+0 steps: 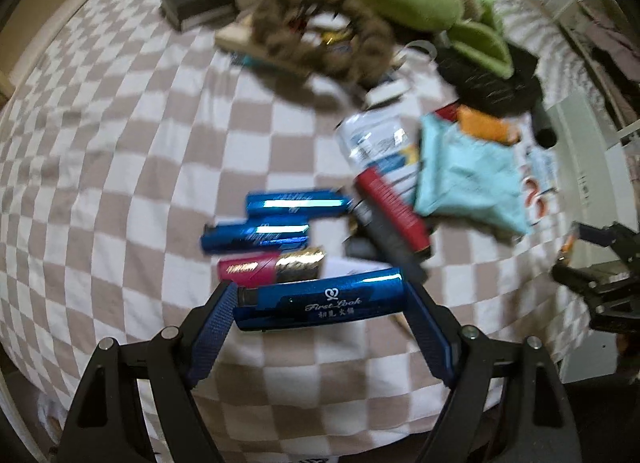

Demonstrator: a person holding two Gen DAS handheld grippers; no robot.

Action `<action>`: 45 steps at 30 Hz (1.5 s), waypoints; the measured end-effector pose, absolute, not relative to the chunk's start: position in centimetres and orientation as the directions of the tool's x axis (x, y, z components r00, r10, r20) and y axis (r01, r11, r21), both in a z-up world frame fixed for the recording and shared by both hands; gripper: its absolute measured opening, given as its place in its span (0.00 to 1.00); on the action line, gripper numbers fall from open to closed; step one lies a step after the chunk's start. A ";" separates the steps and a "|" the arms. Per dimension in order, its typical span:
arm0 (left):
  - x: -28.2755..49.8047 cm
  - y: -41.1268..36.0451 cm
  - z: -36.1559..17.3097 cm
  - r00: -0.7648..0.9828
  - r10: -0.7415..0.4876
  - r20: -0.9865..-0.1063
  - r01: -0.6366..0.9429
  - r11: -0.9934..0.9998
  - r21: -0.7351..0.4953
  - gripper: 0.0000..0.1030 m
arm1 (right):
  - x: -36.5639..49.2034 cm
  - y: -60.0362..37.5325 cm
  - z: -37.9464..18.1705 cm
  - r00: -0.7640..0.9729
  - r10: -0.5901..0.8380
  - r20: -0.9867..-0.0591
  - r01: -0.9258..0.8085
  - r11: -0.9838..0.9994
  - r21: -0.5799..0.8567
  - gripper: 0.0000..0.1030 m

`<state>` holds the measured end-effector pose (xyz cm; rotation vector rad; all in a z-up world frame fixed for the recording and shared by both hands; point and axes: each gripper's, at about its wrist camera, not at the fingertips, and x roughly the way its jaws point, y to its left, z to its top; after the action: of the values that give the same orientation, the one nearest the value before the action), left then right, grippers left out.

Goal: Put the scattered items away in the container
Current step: 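Carry the blue and clear lighters in both tools over the white box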

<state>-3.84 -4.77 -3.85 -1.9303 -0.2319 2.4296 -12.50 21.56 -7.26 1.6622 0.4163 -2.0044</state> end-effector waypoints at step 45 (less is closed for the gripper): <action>-16.0 1.8 2.5 -0.413 0.127 -0.902 -0.024 -0.991 -0.129 0.81 | -17.1 27.1 1.5 -0.365 -0.271 -0.890 0.318 -0.935 0.155 0.81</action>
<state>-15.96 1.84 2.53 -1.6486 -0.1464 2.5639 -17.14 27.06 1.46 1.5112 0.0616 -2.3359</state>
